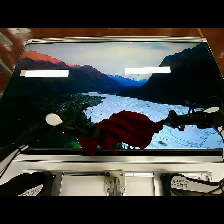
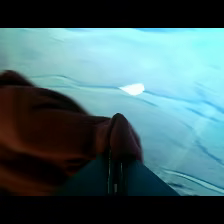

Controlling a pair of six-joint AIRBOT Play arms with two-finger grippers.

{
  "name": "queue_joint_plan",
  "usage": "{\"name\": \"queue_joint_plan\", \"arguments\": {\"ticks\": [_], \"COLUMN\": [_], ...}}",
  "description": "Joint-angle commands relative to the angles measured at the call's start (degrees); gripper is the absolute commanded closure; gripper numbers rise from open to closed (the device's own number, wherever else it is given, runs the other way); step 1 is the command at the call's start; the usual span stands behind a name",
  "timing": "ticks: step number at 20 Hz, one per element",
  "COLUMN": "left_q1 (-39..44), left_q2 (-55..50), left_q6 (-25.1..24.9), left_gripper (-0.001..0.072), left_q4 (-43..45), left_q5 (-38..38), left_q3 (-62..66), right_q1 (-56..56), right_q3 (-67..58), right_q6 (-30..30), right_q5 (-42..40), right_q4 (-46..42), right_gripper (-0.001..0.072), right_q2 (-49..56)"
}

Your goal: Fold the shirts.

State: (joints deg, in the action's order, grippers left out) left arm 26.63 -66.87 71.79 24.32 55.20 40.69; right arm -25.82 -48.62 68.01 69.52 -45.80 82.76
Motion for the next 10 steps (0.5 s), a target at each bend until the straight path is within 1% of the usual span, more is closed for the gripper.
{"name": "queue_joint_plan", "arguments": {"ticks": [1, 2, 3, 5, 6, 7, 9, 10], "left_q1": [-8.5, -12.2, -16.0, -23.0, -26.1, -29.0, -34.6, -36.7], "left_q2": [5.2, 7.9, 10.4, 14.1, 15.4, 16.2, 16.7, 16.7], "left_q6": [2.3, 3.6, 4.5, 4.5, 4.5, 4.5, 4.6, 4.6], "left_gripper": [0.0671, 0.0671, 0.0671, 0.0670, 0.0669, 0.0669, 0.0669, 0.0669], "left_q4": [12.1, 16.0, 18.6, 21.6, 22.5, 22.9, 23.0, 23.3], "left_q5": [7.5, 9.6, 12.4, 16.2, 15.9, 14.9, 13.0, 13.0], "left_q3": [12.1, 18.4, 25.9, 42.6, 50.9, 58.9, 73.5, 78.5], "right_q1": [-0.1, -0.1, -0.1, -0.1, -0.1, -0.1, -0.1, -0.1], "right_q3": [-5.9, -9.7, -14.7, -25.6, -30.7, -35.4, -41.4, -43.1], "right_q6": [-10.0, -11.8, -12.4, -12.3, -12.1, -11.8, -7.6, -5.6], "right_q5": [3.7, 4.7, 4.5, 1.1, -2.0, -6.6, -15.4, -18.9], "right_q4": [9.5, 11.1, 12.8, 13.4, 13.3, 13.3, 11.9, 11.1], "right_gripper": [0.0650, 0.0650, 0.0650, 0.0650, 0.0650, 0.0650, 0.0650, 0.0650], "right_q2": [-8.1, -11.9, -16.2, -24.6, -28.4, -32.1, -38.5, -41.0]}}
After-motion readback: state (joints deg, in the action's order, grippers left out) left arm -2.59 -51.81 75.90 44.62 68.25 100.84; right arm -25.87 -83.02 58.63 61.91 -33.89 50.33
